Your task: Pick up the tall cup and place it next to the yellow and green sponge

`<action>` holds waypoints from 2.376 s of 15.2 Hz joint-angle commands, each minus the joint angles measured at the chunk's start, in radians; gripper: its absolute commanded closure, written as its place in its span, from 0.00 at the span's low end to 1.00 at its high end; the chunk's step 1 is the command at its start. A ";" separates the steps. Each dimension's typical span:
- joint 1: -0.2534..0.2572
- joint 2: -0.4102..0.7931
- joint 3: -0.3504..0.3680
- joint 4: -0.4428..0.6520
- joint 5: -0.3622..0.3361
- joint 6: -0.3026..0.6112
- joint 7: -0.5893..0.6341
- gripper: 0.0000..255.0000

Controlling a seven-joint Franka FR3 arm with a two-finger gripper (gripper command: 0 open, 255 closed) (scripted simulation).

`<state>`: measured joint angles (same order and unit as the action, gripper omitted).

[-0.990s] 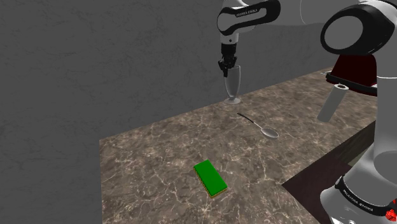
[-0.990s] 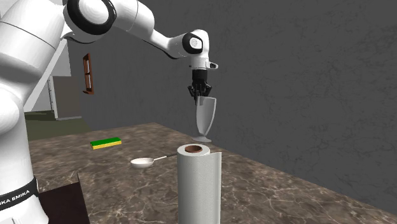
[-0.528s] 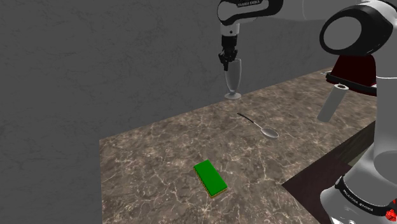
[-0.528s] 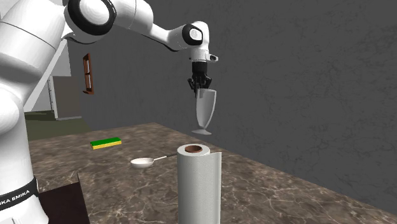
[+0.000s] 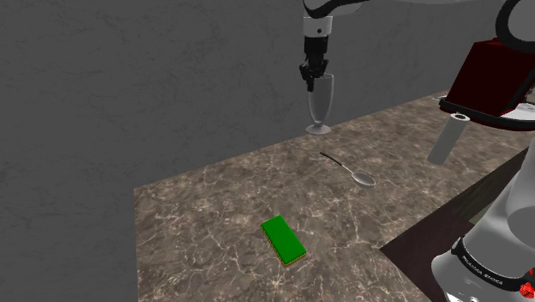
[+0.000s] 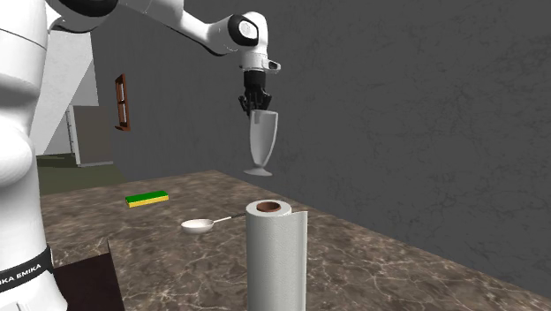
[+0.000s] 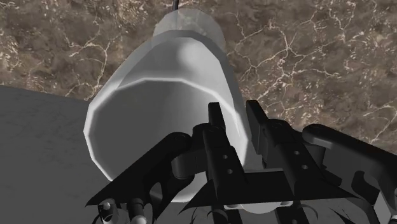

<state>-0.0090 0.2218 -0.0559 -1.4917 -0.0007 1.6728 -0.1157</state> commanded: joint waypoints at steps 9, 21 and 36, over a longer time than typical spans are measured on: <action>0.072 -0.311 0.060 -0.253 -0.007 -0.059 0.132 1.00; 0.148 -0.575 0.169 -0.346 0.039 -0.228 0.312 1.00; 0.185 -0.704 0.232 -0.494 0.085 -0.205 0.402 1.00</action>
<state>0.1760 -0.4778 0.1756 -1.9693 0.0837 1.4554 0.2867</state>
